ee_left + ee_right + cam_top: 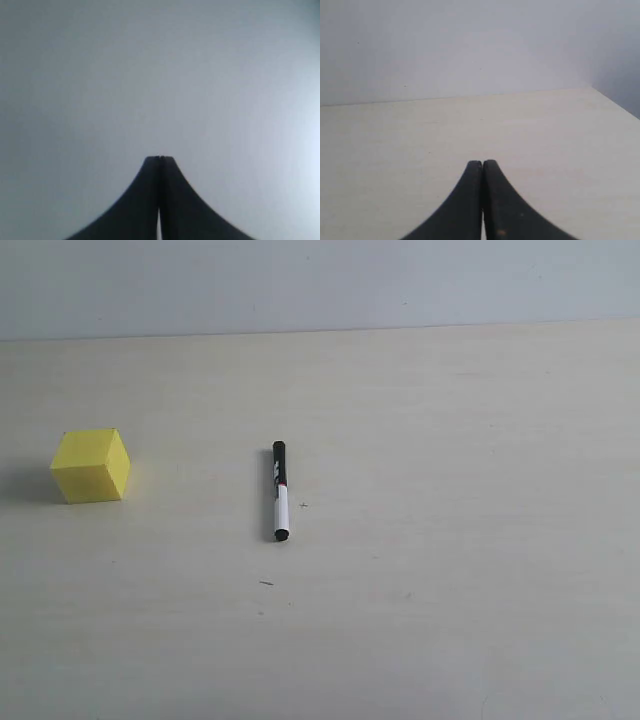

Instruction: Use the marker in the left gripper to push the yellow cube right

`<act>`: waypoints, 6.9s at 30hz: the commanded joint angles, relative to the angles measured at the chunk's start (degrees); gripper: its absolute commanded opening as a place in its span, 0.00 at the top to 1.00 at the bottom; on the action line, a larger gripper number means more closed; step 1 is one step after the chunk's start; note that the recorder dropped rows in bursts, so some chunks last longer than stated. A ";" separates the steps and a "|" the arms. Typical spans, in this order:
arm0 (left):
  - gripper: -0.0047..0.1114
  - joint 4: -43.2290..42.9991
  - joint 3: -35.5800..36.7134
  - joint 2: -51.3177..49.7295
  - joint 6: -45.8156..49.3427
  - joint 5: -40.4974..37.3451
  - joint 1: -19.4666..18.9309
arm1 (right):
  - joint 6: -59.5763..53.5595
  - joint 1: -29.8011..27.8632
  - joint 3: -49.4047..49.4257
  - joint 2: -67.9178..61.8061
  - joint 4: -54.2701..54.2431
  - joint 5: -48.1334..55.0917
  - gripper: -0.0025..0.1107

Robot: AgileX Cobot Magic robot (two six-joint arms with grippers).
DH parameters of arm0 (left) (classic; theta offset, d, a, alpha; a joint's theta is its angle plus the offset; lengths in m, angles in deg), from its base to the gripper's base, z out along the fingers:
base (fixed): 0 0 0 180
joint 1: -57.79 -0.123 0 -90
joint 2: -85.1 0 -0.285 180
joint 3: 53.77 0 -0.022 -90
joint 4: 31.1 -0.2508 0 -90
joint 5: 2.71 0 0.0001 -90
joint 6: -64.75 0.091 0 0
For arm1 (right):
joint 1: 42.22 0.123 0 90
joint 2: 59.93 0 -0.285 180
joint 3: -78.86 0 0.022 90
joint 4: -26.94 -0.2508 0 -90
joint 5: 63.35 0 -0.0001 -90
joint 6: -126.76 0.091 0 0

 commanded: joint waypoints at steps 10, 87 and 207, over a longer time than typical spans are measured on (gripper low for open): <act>0.96 -1.14 -41.87 -40.90 6.20 -55.13 -0.08 | 0.00 -0.22 0.26 0.07 0.00 -0.25 0.98; 0.96 -4.91 -85.36 -98.69 22.76 -105.12 21.98 | 0.00 -0.22 0.26 0.09 0.00 -0.56 0.98; 0.96 -10.15 -63.89 -114.35 85.53 -74.18 6.81 | 0.00 -0.22 0.26 0.09 0.00 -0.31 0.98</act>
